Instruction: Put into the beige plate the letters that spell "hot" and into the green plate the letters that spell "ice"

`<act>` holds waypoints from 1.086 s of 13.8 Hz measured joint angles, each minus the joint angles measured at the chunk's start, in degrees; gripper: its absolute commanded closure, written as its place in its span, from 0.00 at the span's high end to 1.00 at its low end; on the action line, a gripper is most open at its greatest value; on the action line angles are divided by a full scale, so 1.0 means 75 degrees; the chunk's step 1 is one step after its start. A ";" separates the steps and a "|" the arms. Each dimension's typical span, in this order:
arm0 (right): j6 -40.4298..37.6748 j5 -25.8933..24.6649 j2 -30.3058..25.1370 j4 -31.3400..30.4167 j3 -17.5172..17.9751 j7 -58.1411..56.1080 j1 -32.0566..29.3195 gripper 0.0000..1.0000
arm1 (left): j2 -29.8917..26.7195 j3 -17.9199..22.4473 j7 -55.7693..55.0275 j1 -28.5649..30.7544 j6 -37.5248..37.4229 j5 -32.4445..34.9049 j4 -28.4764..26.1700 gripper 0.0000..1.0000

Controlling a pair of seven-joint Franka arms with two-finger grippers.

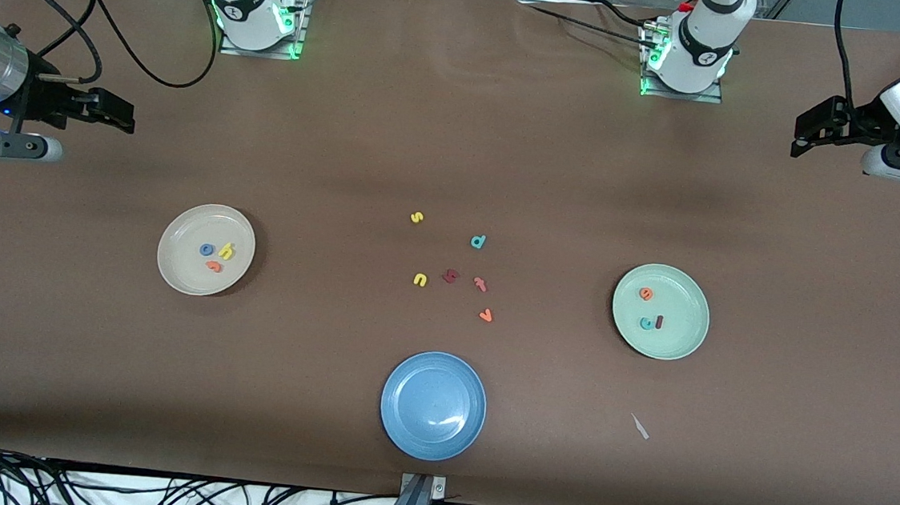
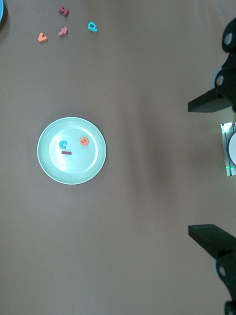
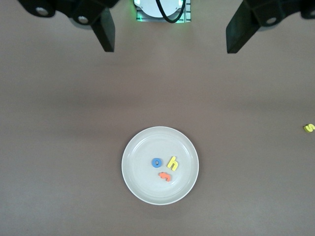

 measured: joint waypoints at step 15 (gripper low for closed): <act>0.0013 0.0215 -0.0037 0.0064 -0.0161 0.0010 -0.0002 1.00 | 0.0001 0.0072 0.0000 0.0170 0.0103 -0.0032 0.0000 1.00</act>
